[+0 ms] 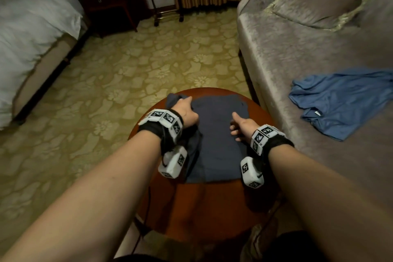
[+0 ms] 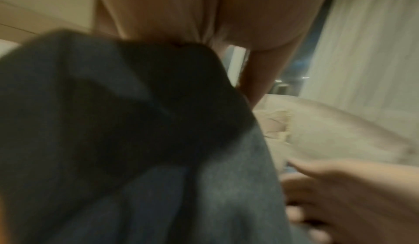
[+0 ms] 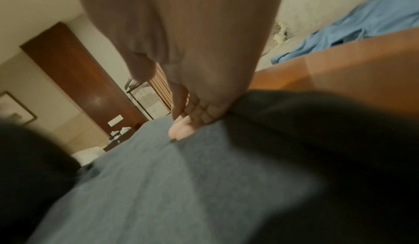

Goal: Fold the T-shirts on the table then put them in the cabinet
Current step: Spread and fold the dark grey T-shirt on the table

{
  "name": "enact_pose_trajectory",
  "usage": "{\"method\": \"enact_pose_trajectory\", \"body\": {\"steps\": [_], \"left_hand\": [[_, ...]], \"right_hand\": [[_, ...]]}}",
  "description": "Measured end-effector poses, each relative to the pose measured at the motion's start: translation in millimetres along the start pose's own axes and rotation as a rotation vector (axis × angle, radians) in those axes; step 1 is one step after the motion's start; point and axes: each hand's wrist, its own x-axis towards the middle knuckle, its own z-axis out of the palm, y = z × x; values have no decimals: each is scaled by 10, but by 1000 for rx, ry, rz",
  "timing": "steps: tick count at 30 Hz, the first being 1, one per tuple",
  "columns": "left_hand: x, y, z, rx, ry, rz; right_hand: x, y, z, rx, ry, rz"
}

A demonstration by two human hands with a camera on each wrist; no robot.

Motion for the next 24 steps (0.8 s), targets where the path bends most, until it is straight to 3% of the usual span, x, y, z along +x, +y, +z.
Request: {"method": "enact_pose_trajectory", "body": {"steps": [4, 7, 9, 13, 15, 18, 22, 24], "left_hand": [[-22, 541, 297, -43, -99, 99], [-39, 736, 466, -368, -215, 78], [10, 658, 513, -503, -160, 3], [111, 322, 618, -76, -30, -54], [91, 202, 782, 16, -126, -81], [7, 141, 1071, 119, -238, -121], [-45, 141, 1231, 225, -259, -111], [-19, 99, 1219, 251, -280, -100]], "right_hand": [[49, -5, -96, 74, -67, 27], [102, -20, -199, -22, -52, 39], [97, -39, -268, -173, -14, 13], [138, -4, -314, -236, -116, -19], [189, 14, -309, -248, -94, -8], [111, -53, -284, -463, -43, 5], [82, -66, -314, -641, -20, -33], [93, -70, -352, -623, 40, -68]]}}
